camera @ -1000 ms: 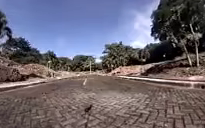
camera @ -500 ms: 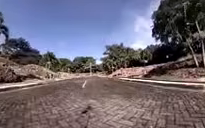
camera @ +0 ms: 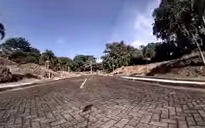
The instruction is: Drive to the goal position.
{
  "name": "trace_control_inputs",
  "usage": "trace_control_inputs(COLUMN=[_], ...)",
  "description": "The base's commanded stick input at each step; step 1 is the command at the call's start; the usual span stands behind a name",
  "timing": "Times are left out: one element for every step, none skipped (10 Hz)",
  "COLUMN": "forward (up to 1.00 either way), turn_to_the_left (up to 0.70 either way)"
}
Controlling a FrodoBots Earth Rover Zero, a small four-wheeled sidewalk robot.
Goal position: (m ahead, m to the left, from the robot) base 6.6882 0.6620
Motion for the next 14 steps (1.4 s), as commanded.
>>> trace_control_inputs(forward=[1.0, 1.0, 1.0, 1.0, 1.0, 1.0, 1.0, 1.0, 1.0, 1.0, 1.0, 1.0, 1.0, 1.0], turn_to_the_left=[0.0, 0.0, 0.0, 0.0, 0.0, 0.0, 0.0, 0.0, 0.0, 0.0, 0.0, 0.0, 0.0, 0.0])
